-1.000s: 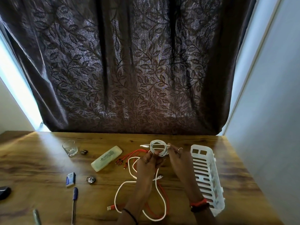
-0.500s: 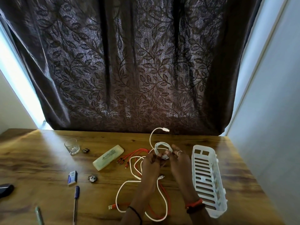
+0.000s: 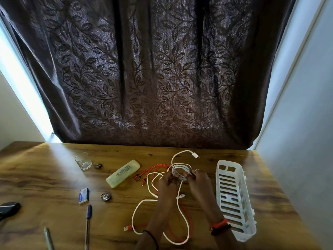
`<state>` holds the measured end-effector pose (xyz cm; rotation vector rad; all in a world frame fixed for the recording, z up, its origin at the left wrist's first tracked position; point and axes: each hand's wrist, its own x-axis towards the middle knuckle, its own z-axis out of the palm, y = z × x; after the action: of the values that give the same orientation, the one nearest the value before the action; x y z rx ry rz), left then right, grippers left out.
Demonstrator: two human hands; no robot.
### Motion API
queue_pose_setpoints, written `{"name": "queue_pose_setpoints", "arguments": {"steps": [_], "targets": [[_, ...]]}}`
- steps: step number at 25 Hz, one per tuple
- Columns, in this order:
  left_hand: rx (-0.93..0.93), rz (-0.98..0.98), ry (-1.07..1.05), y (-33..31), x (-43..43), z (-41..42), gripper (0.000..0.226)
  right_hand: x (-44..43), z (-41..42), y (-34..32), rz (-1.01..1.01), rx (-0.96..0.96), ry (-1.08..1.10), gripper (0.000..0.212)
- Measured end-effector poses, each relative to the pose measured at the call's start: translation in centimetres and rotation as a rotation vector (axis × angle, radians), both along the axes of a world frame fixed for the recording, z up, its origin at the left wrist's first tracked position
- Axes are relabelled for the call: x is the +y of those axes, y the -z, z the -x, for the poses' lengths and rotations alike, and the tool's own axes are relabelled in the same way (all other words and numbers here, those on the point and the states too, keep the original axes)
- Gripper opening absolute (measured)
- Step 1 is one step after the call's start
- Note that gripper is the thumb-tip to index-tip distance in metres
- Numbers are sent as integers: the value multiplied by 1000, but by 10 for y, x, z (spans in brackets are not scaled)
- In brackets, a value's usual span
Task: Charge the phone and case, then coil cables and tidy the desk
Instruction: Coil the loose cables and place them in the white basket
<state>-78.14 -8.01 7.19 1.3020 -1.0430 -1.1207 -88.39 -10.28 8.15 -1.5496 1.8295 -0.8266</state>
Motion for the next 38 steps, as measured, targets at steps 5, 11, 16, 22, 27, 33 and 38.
{"name": "queue_pose_setpoints", "arguments": {"steps": [5,11,16,22,27,33,38], "targets": [[-19,-88,38,-13,2,-4,24,5,0,-6,75,96,31,34],[230,-73,138,-17,5,-3,24,10,-3,-19,349,4,144,14],[292,-66,127,-17,2,-5,21,20,-11,-24,430,159,48,24],[265,-68,74,-14,3,-9,15,18,-1,-26,329,188,-141,30],[244,-58,34,-9,0,-12,19,14,0,-27,302,197,-165,25],[334,7,17,-20,5,-7,21,16,7,-32,420,-19,-72,17],[297,-37,-42,-25,1,-26,18,15,22,-41,434,-95,-125,15]]}}
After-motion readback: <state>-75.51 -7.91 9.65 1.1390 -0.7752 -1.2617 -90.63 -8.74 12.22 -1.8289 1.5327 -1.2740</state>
